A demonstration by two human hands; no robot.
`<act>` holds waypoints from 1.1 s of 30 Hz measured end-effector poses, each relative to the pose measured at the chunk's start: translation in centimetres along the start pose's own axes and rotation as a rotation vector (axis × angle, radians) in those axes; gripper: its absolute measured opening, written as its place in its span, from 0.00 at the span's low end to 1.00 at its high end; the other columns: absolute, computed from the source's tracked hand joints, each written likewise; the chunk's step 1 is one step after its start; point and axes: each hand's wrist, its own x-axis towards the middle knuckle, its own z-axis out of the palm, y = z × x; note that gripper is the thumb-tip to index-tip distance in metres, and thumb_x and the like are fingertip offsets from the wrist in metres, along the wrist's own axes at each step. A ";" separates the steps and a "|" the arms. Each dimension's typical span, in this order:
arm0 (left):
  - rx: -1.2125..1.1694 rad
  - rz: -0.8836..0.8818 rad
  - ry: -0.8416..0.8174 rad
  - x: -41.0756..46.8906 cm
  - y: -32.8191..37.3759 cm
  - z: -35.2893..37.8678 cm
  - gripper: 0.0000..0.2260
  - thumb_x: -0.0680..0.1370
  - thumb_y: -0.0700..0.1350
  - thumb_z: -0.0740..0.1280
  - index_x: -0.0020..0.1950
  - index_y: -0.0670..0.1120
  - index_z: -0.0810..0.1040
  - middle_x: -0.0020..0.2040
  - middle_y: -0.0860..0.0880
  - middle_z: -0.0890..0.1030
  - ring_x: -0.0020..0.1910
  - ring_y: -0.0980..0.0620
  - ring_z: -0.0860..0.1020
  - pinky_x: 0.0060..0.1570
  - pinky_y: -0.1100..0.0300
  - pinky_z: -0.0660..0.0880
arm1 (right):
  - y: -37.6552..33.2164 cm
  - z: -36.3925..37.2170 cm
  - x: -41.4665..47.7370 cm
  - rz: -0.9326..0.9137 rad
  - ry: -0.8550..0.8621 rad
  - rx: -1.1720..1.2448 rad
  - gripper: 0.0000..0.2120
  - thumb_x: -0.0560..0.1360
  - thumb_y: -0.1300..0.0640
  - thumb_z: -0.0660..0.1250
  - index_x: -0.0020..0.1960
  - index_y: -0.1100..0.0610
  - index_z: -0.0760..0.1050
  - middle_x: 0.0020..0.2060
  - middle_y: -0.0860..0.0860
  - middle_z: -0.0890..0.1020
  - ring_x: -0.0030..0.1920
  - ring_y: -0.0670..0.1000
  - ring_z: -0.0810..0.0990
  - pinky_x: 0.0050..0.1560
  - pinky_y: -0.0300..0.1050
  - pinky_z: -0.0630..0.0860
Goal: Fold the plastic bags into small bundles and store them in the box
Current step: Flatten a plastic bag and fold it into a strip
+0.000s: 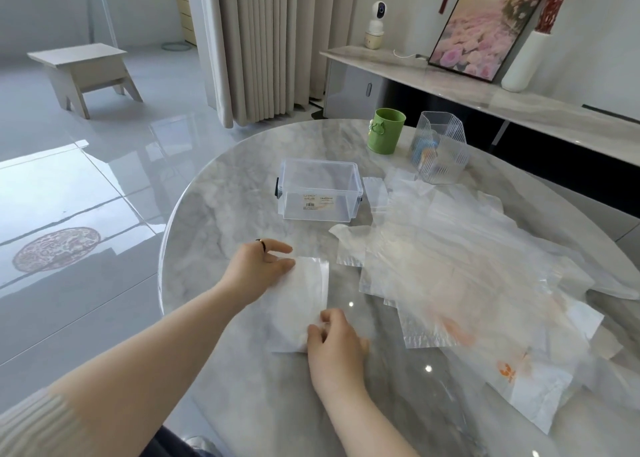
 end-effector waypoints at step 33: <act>0.439 0.102 -0.112 -0.1 -0.4 5.6 0.22 0.76 0.50 0.65 0.69 0.56 0.65 0.62 0.53 0.73 0.57 0.54 0.73 0.52 0.65 0.67 | 0.4 -3.7 2.4 0.197 0.187 0.211 0.11 0.76 0.55 0.62 0.56 0.55 0.64 0.52 0.49 0.73 0.53 0.51 0.74 0.42 0.40 0.64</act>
